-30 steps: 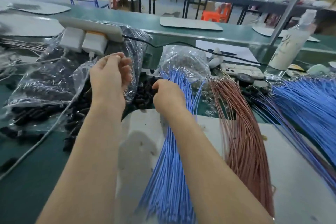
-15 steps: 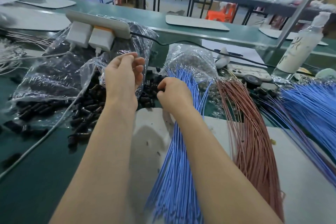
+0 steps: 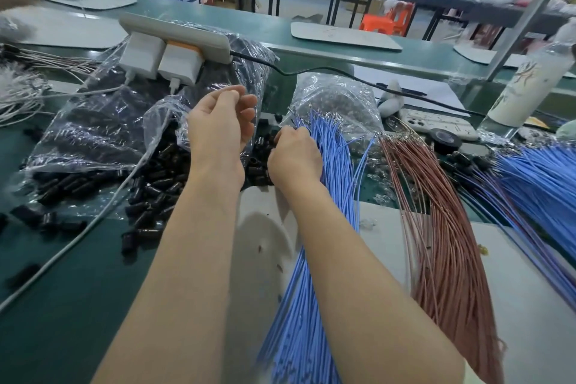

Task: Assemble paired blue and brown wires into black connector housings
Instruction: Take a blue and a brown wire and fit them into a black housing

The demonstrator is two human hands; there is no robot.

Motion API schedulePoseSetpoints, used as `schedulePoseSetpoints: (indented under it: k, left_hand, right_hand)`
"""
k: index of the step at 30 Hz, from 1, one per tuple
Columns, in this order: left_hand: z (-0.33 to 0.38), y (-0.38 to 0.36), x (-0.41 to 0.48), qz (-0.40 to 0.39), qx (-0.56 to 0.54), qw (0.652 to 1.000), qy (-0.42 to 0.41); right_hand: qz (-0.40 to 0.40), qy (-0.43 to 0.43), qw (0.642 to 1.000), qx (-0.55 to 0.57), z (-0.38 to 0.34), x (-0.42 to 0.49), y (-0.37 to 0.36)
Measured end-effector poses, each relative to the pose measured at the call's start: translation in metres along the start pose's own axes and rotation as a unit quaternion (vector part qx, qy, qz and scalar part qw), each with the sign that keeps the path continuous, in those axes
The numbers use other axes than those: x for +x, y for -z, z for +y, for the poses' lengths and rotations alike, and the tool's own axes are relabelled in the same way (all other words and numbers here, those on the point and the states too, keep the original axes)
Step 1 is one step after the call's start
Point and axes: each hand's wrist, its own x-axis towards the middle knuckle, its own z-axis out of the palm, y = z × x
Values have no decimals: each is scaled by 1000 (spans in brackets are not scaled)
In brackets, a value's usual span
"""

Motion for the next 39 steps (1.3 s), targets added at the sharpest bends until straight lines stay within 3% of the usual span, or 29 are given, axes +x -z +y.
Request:
schedulePoseSetpoints:
  k: [4,6,11,16,20,24,28,33,37,39]
  left_hand:
    - [-1,1,0,-3,3,1000,-4]
    - [-2,1,1,-5,4,1000,-5]
    - [-9,-1,-1,-7,28,1000,-8]
    - [-27,-14,-11,-45,142,989,-10]
    - [-44,-34,-28,-158,231,960,24]
    - [-60,-54,-45,-222,233,946,38]
    - [-73,-63,-53,-228,195,948,104]
    - [-84,-62,-55,-163,138,974,81]
    - [-84,-56,-49,-88,130,987,19]
    - [-79,-54,-44,-53,64,996,23]
  right_hand:
    - [25,8,999,36,3,-1,-3]
    - [49,9,990,132,7,-2,2]
    - [-2,-3,914,406,28,-6,36]
    - [-49,-23,846,531,55,-21,64]
    - [-59,-50,819,569,76,-33,82]
    - [-52,-59,836,542,98,-46,98]
    - [-47,-27,894,444,117,-60,105]
    - [-47,-22,943,330,118,-68,91]
    - [-78,-44,980,178,108,-70,77]
    - [-106,-41,989,95,104,-74,74]
